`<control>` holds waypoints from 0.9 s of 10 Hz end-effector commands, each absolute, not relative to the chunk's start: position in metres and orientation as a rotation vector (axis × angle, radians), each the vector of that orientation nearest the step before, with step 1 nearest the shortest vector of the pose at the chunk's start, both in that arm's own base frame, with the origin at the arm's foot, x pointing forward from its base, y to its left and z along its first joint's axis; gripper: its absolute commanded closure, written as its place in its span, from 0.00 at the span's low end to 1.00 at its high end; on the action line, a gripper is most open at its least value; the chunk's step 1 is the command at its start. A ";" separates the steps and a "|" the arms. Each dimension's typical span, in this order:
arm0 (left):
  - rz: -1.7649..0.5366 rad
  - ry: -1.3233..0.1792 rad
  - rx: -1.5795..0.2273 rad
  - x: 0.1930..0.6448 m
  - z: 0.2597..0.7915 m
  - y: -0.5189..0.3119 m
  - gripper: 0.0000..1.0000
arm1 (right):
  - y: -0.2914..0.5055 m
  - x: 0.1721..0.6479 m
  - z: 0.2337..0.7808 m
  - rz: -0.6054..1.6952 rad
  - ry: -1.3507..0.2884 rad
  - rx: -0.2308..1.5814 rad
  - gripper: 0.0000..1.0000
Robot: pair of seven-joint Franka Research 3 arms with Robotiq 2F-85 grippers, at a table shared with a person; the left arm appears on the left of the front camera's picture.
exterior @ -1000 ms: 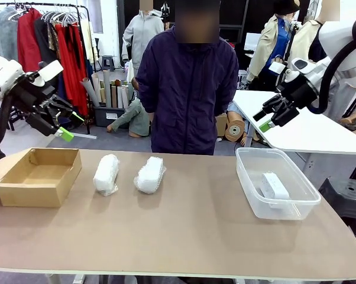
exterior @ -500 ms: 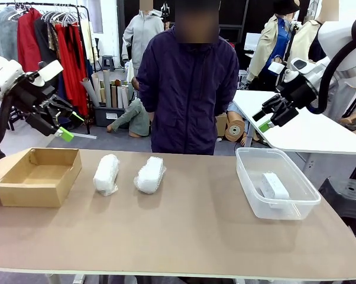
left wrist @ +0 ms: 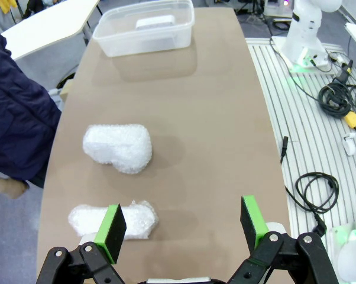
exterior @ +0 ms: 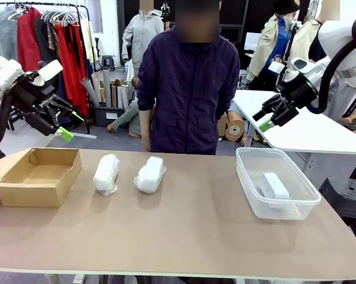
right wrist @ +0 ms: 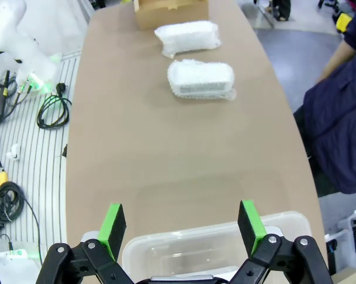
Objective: Separate and place wrapped and unwrapped clocks.
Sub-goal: Pick up the Digital clock indicated by the person.
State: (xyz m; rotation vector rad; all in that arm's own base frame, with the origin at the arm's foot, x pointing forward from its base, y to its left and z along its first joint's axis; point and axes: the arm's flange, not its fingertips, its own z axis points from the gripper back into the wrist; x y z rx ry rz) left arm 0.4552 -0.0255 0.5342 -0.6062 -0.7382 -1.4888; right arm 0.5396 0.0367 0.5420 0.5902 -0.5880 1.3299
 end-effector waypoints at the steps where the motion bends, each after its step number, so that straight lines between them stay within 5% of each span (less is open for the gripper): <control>1: -1.491 -0.752 -0.619 0.454 0.536 -0.025 0.00 | 0.039 0.542 0.546 1.319 -0.589 0.587 0.00; 9: -1.491 -0.752 -0.619 0.454 0.536 -0.025 0.00 | 0.039 0.542 0.546 1.319 -0.589 0.587 0.00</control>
